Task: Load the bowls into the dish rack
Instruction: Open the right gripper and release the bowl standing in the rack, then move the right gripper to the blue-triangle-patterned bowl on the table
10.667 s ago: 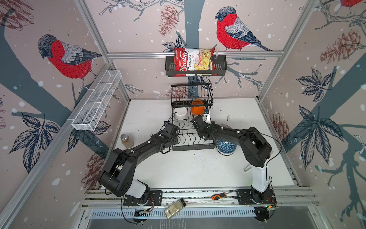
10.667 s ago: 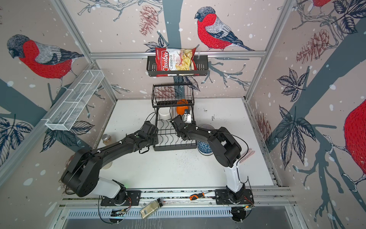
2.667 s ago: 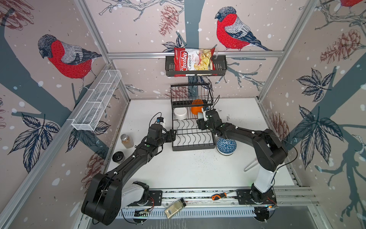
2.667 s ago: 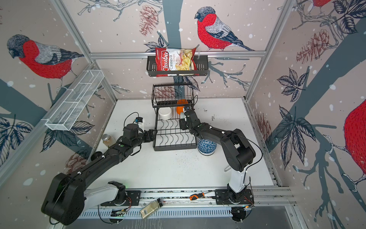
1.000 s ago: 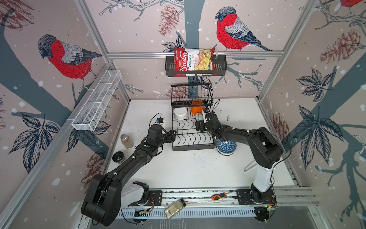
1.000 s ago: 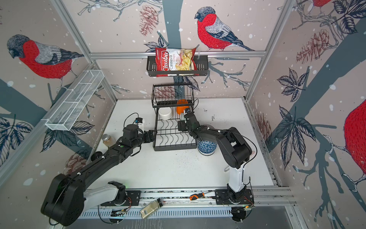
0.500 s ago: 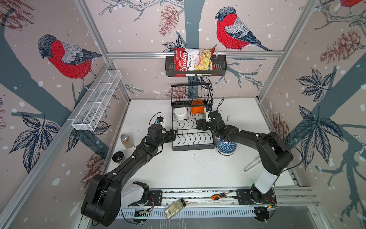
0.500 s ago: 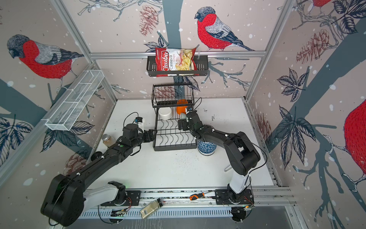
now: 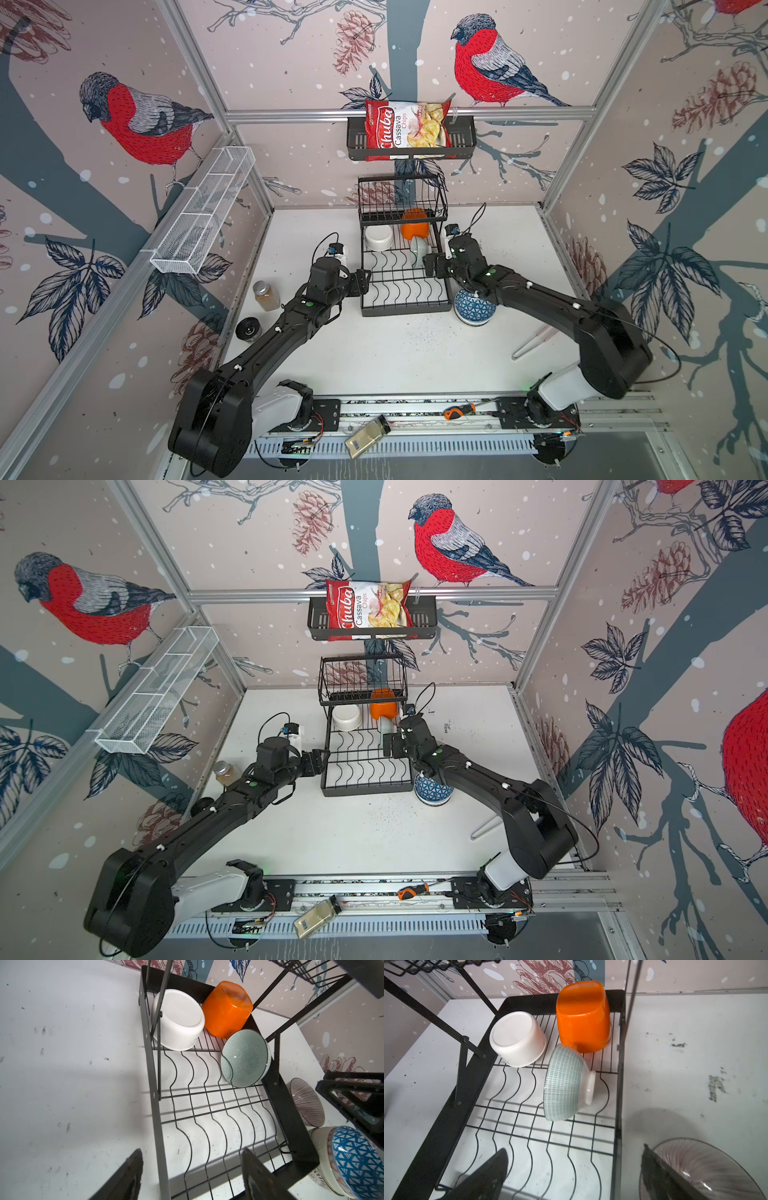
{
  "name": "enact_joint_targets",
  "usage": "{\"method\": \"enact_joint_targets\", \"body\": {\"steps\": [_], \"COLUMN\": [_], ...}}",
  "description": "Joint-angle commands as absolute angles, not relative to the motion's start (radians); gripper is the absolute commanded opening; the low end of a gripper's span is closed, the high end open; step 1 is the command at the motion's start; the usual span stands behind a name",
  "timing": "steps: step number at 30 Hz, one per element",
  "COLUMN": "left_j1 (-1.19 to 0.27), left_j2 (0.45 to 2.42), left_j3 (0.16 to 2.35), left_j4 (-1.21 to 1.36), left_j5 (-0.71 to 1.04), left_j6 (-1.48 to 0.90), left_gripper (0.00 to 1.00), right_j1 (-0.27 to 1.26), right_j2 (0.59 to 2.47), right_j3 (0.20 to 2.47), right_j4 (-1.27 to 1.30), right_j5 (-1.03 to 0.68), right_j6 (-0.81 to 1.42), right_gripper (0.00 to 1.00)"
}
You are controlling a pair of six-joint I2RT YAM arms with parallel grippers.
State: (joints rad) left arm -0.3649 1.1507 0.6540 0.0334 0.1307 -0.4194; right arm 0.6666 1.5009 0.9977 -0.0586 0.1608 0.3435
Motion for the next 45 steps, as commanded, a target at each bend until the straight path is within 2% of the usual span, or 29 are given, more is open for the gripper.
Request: {"method": "enact_joint_targets", "body": {"steps": [1, 7, 14, 20, 26, 38, 45], "left_j1": [-0.387, -0.467, -0.514, -0.561, -0.611, -0.63, -0.632], "left_j2": [1.138, 1.148, 1.181, 1.238, 1.31, 1.387, 1.396], "left_j3": [0.679, 0.743, 0.77, 0.789, 0.832, 0.871, 0.874], "left_j4": [0.001, -0.042, -0.014, 0.039, 0.064, 0.113, 0.12], "left_j5": [0.124, 0.076, 0.112, 0.141, 0.155, 0.192, 0.201], "left_j6": [-0.419, -0.409, -0.441, -0.456, -0.44, -0.438, -0.438], "left_gripper": [0.74, 0.74, 0.74, 0.74, 0.74, 0.74, 0.74], "right_j1": [0.658, 0.64, 0.587, 0.512, 0.469, 0.465, 0.465], "right_j2": [1.447, 1.346, 1.27, 1.201, 1.16, 1.174, 1.178], "right_j3": [0.991, 0.991, 1.002, 0.967, 0.893, 0.793, 0.784], "right_j4": [-0.206, -0.363, -0.526, -0.616, -0.621, -0.582, -0.581], "right_j5": [0.204, 0.268, 0.316, 0.282, 0.22, 0.166, 0.181], "right_j6": [0.394, 0.458, 0.534, 0.585, 0.61, 0.653, 0.662], "right_gripper": [0.99, 0.97, 0.9, 0.75, 0.65, 0.43, 0.25]}}
